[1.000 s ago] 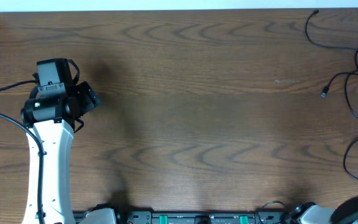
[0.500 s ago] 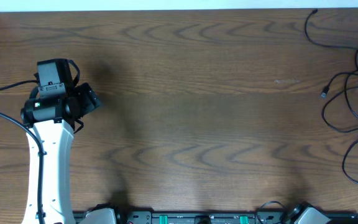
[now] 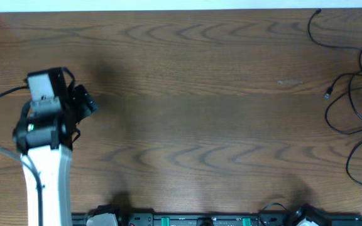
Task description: Untangle cables
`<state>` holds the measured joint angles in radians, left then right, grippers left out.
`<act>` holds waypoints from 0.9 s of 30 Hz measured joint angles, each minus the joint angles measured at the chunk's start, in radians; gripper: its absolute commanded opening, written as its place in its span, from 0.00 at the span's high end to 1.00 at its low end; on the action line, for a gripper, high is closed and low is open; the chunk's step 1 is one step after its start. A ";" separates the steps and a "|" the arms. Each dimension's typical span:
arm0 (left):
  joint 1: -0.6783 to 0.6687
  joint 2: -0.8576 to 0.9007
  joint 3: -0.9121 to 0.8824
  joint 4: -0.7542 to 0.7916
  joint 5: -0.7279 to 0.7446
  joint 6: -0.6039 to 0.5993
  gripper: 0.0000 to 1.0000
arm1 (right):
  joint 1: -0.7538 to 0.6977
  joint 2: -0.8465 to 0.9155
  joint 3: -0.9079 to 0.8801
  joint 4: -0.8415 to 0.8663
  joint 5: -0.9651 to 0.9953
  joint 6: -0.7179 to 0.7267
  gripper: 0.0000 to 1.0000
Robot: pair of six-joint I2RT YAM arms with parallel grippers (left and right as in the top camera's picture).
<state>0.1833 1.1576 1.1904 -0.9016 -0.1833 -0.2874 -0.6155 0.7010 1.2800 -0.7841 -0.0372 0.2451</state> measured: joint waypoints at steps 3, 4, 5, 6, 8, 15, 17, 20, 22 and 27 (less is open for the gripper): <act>0.000 -0.090 0.000 -0.005 -0.011 0.000 0.08 | 0.002 -0.158 -0.063 -0.004 -0.009 -0.001 0.05; 0.000 -0.121 0.000 -0.008 -0.014 0.000 0.08 | 0.003 -0.208 -0.080 -0.005 -0.012 -0.002 0.04; 0.000 -0.152 0.000 -0.011 -0.017 0.000 0.08 | 0.003 -0.259 -0.097 -0.006 -0.016 -0.001 0.03; 0.000 -0.184 0.000 -0.014 -0.019 0.000 0.08 | 0.003 -0.307 -0.109 -0.007 -0.017 -0.001 0.02; 0.000 -0.257 0.000 -0.019 -0.025 0.000 0.08 | 0.005 -0.408 -0.128 -0.006 -0.023 -0.002 0.01; 0.000 -0.471 0.000 -0.042 -0.029 -0.011 0.08 | 0.018 -0.678 -0.158 -0.020 -0.030 -0.003 0.01; 0.000 -0.529 0.000 -0.043 -0.032 -0.020 0.08 | 0.020 -0.699 -0.141 -0.042 -0.022 -0.003 0.01; 0.000 -0.611 0.000 -0.044 -0.032 -0.027 0.08 | 0.023 -0.698 -0.137 -0.056 -0.011 -0.004 0.01; 0.000 -0.645 0.000 -0.045 -0.033 -0.030 0.08 | 0.023 -0.698 -0.143 -0.073 -0.011 -0.004 0.01; 0.000 -0.688 0.000 -0.060 -0.032 -0.031 0.08 | 0.024 -0.697 -0.164 -0.136 -0.010 -0.004 0.01</act>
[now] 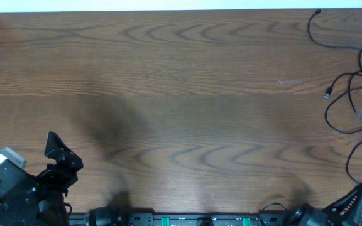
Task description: Untangle cables
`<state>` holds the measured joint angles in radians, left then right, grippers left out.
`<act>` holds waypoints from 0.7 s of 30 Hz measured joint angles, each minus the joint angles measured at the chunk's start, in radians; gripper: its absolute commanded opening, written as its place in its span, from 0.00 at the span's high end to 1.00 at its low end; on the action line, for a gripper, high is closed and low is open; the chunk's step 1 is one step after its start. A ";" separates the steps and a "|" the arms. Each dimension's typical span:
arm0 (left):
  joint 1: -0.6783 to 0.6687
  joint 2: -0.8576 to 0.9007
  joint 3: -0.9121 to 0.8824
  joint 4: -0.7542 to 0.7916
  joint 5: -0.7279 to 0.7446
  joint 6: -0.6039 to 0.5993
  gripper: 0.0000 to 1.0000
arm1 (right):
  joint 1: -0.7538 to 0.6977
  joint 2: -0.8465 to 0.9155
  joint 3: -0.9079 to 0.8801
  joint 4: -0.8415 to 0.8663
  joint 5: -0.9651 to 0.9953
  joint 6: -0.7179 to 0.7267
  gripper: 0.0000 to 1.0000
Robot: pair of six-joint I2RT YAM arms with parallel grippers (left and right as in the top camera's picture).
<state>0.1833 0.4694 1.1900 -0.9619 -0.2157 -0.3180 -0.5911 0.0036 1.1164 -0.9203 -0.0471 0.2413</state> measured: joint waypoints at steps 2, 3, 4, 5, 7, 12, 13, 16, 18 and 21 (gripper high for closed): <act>0.000 0.000 0.000 -0.008 0.000 0.000 0.08 | 0.003 0.000 -0.002 -0.043 0.000 0.000 0.01; 0.000 0.000 0.000 -0.012 0.000 0.000 0.08 | 0.004 0.000 -0.003 -0.084 0.001 0.000 0.01; 0.000 0.000 0.000 -0.015 0.000 0.000 0.08 | 0.004 0.000 -0.003 -0.116 0.002 0.000 0.01; 0.000 0.000 0.000 -0.018 0.000 0.000 0.08 | 0.004 0.000 -0.004 -0.148 0.002 0.000 0.01; 0.000 0.000 0.000 -0.026 0.000 0.000 0.08 | 0.004 0.001 -0.005 -0.248 0.002 0.000 0.01; 0.000 0.000 0.000 -0.041 0.000 0.000 0.08 | 0.004 0.002 -0.008 -0.495 0.003 0.003 0.01; 0.000 0.000 0.000 -0.045 0.001 0.000 0.08 | 0.004 0.002 -0.010 -0.505 0.003 0.004 0.01; 0.000 0.000 0.000 -0.053 0.014 0.000 0.08 | 0.004 0.002 -0.010 -0.505 0.003 0.004 0.01; 0.000 0.000 0.000 -0.053 0.045 0.000 0.08 | 0.004 0.002 -0.010 -0.505 0.003 0.005 0.01; 0.000 0.000 0.000 -0.053 0.113 0.000 0.08 | 0.004 0.002 -0.010 -0.504 0.003 0.005 0.01</act>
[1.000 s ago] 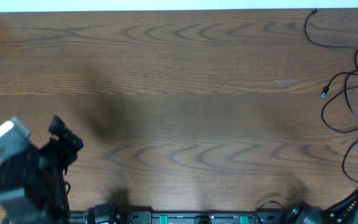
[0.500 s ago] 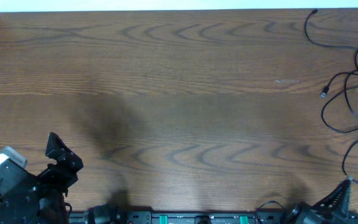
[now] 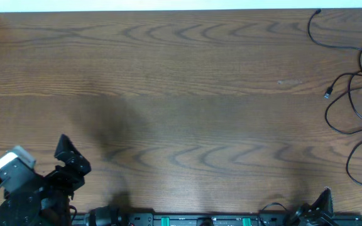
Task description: Untangle cables
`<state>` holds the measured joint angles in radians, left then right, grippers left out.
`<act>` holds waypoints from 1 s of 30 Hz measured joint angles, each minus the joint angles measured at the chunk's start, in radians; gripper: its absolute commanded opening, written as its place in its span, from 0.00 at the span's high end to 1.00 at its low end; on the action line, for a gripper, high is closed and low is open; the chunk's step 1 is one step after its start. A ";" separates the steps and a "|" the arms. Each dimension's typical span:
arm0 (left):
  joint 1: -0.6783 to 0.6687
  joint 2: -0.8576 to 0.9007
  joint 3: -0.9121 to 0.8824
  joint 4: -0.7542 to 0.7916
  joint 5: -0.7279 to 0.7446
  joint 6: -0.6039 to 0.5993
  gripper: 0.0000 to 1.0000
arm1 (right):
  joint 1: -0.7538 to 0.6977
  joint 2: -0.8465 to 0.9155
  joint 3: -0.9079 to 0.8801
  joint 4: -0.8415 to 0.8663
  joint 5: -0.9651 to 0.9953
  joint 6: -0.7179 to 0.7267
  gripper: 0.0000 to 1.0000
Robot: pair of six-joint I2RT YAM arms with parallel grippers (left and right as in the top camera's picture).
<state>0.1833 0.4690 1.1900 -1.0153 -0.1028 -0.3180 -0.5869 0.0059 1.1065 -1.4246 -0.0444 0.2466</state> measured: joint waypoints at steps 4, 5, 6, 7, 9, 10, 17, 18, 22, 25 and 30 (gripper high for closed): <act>0.000 0.000 0.000 0.000 0.136 -0.003 0.08 | 0.000 0.000 0.000 0.000 0.000 0.002 0.01; 0.000 0.000 0.000 0.000 0.180 -0.013 0.08 | 0.000 0.000 0.000 0.000 0.000 0.002 0.01; 0.000 0.000 0.000 0.000 0.216 -0.027 0.08 | 0.000 0.000 0.000 0.000 0.000 0.002 0.01; 0.000 0.000 0.000 0.000 0.243 -0.044 0.08 | 0.000 0.000 0.000 0.000 0.000 0.002 0.01; 0.000 0.000 0.000 0.000 0.277 -0.079 0.08 | 0.000 0.000 0.000 0.000 0.000 0.003 0.01; 0.000 0.000 0.000 0.000 0.291 -0.100 0.08 | 0.000 0.000 0.000 0.000 0.000 0.002 0.01; 0.000 0.000 0.000 -0.004 0.334 -0.169 0.08 | 0.000 0.000 0.000 0.000 0.000 0.003 0.01; 0.000 0.000 -0.001 0.002 0.334 -0.169 0.08 | 0.000 0.000 0.000 0.000 0.000 0.003 0.01; 0.000 0.000 -0.060 0.097 0.339 -0.153 0.08 | 0.000 0.000 0.000 0.000 0.000 0.005 0.01; 0.000 0.003 -0.182 0.182 0.357 -0.148 0.08 | 0.000 0.000 0.000 0.000 0.000 0.005 0.01; 0.000 0.016 -0.411 0.396 0.435 -0.145 0.08 | 0.000 0.001 -0.001 0.000 0.000 0.005 0.01</act>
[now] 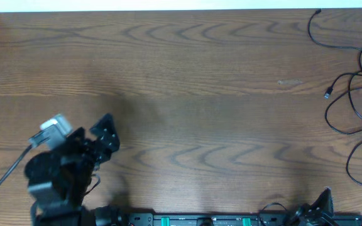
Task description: Untangle cables
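Observation:
A loose tangle of thin black cables (pixel 356 94) lies at the table's right edge, with a small plug end (pixel 327 95) pointing left. One more black cable (pixel 315 26) curls at the far right corner. My left gripper (pixel 107 134) hovers over bare wood at the near left, far from the cables; its fingers look spread, with nothing between them. Of my right gripper (pixel 323 199) only a dark tip pokes in at the bottom edge, well short of the tangle.
A white bit of cable shows at the right edge among the black ones. The arms' base rail (pixel 200 220) runs along the near edge. The wooden table (pixel 200 94) stretches between the left arm and the cables.
My left arm has moved from the near left corner forward and to the right, over the table. The right gripper's tip and the cables are where they were.
At first my left arm reached out over the left side of the table. Then it was drawn back into the near left corner, and the right gripper showed at the near right corner. The right one then sat lower at the edge. Now the left is forward again.

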`<state>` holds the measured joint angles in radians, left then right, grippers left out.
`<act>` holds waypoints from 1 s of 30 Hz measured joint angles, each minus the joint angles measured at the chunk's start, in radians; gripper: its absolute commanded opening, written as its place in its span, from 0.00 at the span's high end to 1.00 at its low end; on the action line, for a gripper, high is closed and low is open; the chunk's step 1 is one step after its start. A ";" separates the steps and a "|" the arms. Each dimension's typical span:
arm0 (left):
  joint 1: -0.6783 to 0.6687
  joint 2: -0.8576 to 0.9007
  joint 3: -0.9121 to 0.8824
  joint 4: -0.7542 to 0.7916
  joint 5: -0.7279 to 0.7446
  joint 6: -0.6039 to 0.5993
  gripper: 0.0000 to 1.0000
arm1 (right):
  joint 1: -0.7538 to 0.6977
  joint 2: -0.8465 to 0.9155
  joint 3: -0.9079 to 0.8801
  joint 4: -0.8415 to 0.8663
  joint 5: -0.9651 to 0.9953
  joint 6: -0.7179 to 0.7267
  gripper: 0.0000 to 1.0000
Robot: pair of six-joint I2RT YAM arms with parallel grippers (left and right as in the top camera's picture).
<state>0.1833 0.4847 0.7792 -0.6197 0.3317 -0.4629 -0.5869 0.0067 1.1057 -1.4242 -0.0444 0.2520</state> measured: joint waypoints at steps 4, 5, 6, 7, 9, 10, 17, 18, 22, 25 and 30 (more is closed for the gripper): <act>-0.035 0.002 -0.163 0.170 0.051 0.000 0.08 | 0.000 0.000 0.000 -0.001 0.000 0.000 0.01; -0.053 0.002 -0.196 0.209 0.058 0.000 0.08 | 0.000 0.000 0.000 -0.001 0.000 0.000 0.01; -0.077 0.002 -0.233 0.268 0.060 0.003 0.08 | 0.000 0.000 0.000 0.000 0.000 0.000 0.01; -0.102 0.000 -0.263 0.314 0.059 0.005 0.08 | 0.000 0.000 0.000 -0.001 0.000 0.000 0.01; -0.150 -0.009 -0.322 0.398 0.050 0.014 0.08 | 0.000 0.000 0.000 0.000 0.000 0.000 0.01; -0.175 -0.023 -0.352 0.429 0.037 0.016 0.08 | 0.000 0.000 0.000 0.000 0.000 0.000 0.01; -0.218 -0.189 -0.491 0.467 -0.049 0.046 0.08 | 0.000 0.000 0.000 -0.001 0.000 0.000 0.01; -0.218 -0.214 -0.505 0.466 -0.058 0.059 0.08 | 0.000 0.000 0.000 0.000 0.000 0.000 0.01; -0.217 -0.302 -0.555 0.451 -0.083 0.106 0.08 | 0.000 0.000 0.000 -0.001 0.000 0.000 0.01; -0.199 -0.365 -0.605 0.443 -0.091 0.131 0.08 | 0.000 0.000 0.000 0.000 0.000 0.000 0.01; -0.148 -0.444 -0.694 0.437 -0.111 0.151 0.08 | 0.000 0.000 0.000 0.000 0.000 0.000 0.01</act>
<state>0.0353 0.0410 0.0856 -0.1825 0.2211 -0.3119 -0.5865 0.0071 1.1057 -1.4246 -0.0444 0.2520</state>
